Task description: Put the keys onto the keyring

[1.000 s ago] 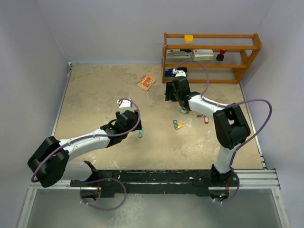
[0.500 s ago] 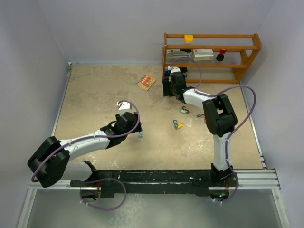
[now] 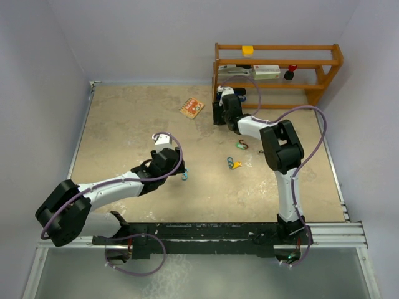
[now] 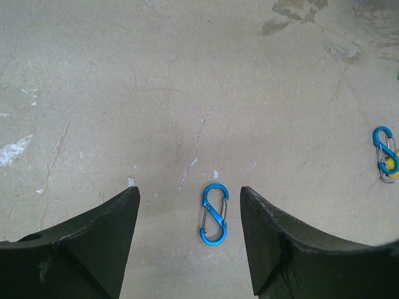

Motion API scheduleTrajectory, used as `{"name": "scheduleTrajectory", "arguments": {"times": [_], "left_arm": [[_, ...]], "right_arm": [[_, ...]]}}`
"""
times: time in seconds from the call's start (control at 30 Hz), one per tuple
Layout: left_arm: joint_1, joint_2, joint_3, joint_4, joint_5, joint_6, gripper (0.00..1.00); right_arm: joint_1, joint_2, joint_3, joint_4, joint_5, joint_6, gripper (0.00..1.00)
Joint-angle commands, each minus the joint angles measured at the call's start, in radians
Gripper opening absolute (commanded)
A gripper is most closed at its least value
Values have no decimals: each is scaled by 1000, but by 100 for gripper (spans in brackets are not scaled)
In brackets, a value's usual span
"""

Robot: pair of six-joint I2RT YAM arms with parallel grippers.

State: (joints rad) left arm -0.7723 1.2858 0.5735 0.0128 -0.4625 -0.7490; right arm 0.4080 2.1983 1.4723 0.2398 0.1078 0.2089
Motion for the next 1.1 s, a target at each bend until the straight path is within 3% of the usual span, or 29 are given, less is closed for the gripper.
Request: {"name": "scheduleTrajectory", "arguments": {"times": [0.0,0.17,0.77,0.97,1.07], "left_arm": [[6,-8,3,39,-24,-8,63],[5,3,8,39,-24,-4,63],[6,26,27,36,-22,7,63],[6,31,31,36,-18,9,63],[5,31,34,33,-17,8,63]], "right_arm": [[-5,11,64,53,-11,-15,55],[-9,28,81,50,-10,-13,51],[-15,26,74,64,12,-10,22],[-15,0,37,105,29,-12,2],[-15,-34,-3,147,37,-20,0]]}}
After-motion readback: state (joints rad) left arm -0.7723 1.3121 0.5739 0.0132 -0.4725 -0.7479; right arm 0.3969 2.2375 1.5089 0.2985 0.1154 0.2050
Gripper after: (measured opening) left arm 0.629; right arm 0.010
